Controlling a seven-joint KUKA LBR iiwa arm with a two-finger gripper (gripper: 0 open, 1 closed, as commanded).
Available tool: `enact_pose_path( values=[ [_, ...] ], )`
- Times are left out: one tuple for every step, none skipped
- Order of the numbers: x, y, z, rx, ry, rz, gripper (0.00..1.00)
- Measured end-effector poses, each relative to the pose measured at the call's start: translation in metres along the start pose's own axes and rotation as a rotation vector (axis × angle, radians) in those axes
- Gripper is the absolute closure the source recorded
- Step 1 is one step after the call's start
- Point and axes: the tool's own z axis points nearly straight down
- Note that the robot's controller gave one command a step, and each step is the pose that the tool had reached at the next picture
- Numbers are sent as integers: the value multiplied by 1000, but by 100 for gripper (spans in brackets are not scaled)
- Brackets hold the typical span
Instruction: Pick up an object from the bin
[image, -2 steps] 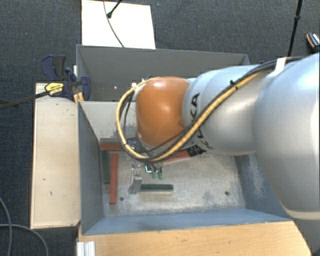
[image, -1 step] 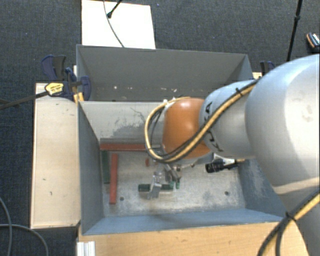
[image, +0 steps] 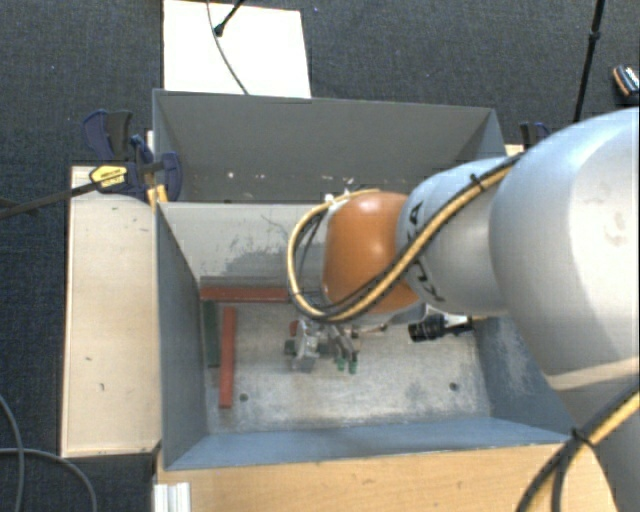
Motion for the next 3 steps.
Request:
enact_pose_path(
  values=[
    [8,12,-147,-1,-1,-17,100],
    [9,11,-142,3,7,-12,0],
    [-20,5,7,6,13,-17,0]
  ],
)
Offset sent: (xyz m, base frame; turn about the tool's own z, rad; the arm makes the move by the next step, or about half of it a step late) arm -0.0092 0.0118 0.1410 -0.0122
